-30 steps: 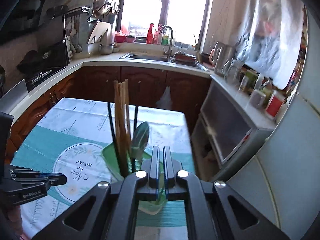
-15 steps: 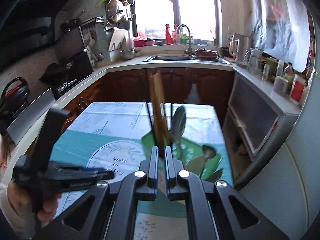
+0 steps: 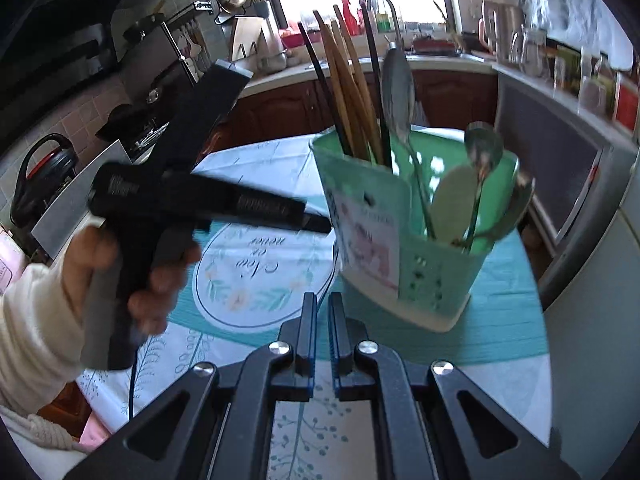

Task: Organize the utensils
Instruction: 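Lower the fork into the green holder and open the left tool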

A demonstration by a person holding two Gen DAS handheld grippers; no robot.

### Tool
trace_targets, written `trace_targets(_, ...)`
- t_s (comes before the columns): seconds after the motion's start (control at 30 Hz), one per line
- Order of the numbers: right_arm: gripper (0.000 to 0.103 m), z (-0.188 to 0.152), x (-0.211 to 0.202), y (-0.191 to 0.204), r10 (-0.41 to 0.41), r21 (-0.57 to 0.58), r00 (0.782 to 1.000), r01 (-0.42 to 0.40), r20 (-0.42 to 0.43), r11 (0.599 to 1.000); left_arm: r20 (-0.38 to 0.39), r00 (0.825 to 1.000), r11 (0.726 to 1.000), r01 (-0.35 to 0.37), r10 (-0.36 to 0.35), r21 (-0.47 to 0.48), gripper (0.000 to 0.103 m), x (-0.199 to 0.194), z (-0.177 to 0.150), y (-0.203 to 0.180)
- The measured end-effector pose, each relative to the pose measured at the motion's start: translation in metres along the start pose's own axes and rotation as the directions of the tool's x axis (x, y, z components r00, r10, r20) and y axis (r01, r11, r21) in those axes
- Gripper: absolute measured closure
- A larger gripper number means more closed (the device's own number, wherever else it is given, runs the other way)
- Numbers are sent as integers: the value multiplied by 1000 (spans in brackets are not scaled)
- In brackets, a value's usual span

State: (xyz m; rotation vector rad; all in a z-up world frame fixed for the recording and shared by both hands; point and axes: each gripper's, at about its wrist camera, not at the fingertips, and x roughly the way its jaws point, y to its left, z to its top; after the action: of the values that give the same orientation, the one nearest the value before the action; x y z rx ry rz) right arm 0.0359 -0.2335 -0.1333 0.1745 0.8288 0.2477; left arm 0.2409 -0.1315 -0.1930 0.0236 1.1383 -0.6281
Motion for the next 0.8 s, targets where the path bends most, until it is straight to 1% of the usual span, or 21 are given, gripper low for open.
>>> trace_targets(0.13, 98, -6, 5, -3, 10, 7, 1000, -10, -9, 1000, -39, 999, 999, 16, -14, 35, 80, 15, -1, 1)
trace_targets(0.27, 98, -9, 12, -10, 13, 31, 1000, -12, -27, 999, -68, 998, 999, -2, 5, 44, 81, 27, 0, 3)
trace_targets(0.33, 98, -10, 15, -11, 16, 38, 999, -14, -32, 999, -81, 996, 998, -28, 33, 53, 82, 34, 4, 2)
trace_targets(0.4, 98, -11, 18, -12, 20, 41, 999, -18, -37, 999, -119, 991, 996, -53, 61, 66, 91, 42, 5, 2)
trace_targets(0.47, 98, -11, 19, -11, 22, 39, 999, -20, -41, 999, -123, 990, 995, -66, 76, 78, 93, 45, 9, 0)
trace_targets(0.53, 98, -11, 21, -12, 24, 37, 999, -22, -44, 999, -136, 989, 997, -54, 62, 63, 94, 47, 11, 2)
trace_targets(0.6, 98, -10, 22, -12, 25, 38, 998, -23, -49, 999, -132, 991, 999, -29, 33, 28, 99, 46, 13, 5)
trace_targets(0.67, 98, -11, 24, -12, 25, 41, 998, -23, -54, 999, -123, 992, 1000, -16, 15, -5, 102, 41, 15, 10)
trace_targets(0.8, 98, -14, 27, -13, 22, 51, 998, -19, -63, 999, -84, 996, 998, -33, 28, -58, 103, 25, 8, 14)
